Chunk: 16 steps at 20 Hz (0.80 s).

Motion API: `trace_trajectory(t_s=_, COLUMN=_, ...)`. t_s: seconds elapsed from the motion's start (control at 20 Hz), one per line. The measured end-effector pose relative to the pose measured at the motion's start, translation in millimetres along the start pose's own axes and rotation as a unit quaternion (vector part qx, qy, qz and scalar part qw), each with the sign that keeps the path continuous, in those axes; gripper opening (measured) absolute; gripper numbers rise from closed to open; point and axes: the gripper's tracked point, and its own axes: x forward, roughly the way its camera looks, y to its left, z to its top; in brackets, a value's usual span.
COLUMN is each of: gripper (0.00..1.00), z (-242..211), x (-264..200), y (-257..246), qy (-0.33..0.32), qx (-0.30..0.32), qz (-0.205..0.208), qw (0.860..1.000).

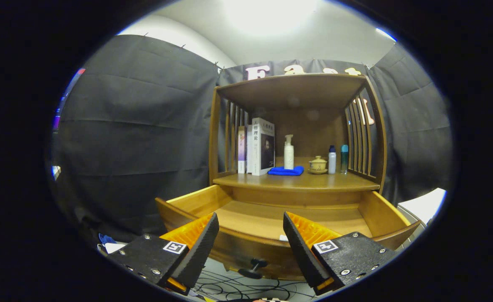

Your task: Pull open the drawer, take out the items inside it, and place them on the countertop above the cabinet.

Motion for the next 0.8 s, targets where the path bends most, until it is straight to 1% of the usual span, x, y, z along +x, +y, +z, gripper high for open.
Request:
trace_trajectory(t_s=0.15, gripper=0.94, z=5.2, x=19.5, y=-19.5, qy=0.041, qx=0.029, qz=-0.011, qw=0.999)
trace_trajectory(t_s=0.25, gripper=0.94, z=9.2, x=37.7, y=-34.1, qy=0.068, qx=0.037, qz=-0.018, qw=0.997)
trace_trajectory(t_s=0.3, gripper=0.94, z=7.4, x=46.9, y=-41.5, qy=0.086, qx=0.038, qz=-0.023, qw=0.995)
trace_trajectory(t_s=0.45, gripper=0.94, z=-5.1, x=70.4, y=-48.0, qy=0.148, qx=0.056, qz=-0.017, qw=0.987)
trace_trajectory(t_s=0.55, gripper=0.95, z=-17.8, x=83.5, y=-51.6, qy=0.182, qx=0.039, qz=-0.007, qw=0.982)
trace_trajectory(t_s=0.65, gripper=0.95, z=-42.1, x=88.6, y=-50.7, qy=0.231, qx=0.017, qz=0.009, qw=0.973)
trace_trajectory(t_s=0.75, gripper=0.95, z=-58.0, x=91.7, y=-46.7, qy=0.267, qx=0.008, qz=0.026, qw=0.963)
trace_trajectory(t_s=0.8, gripper=0.95, z=-64.3, x=91.9, y=-49.1, qy=0.282, qx=0.0, qz=0.028, qw=0.959)
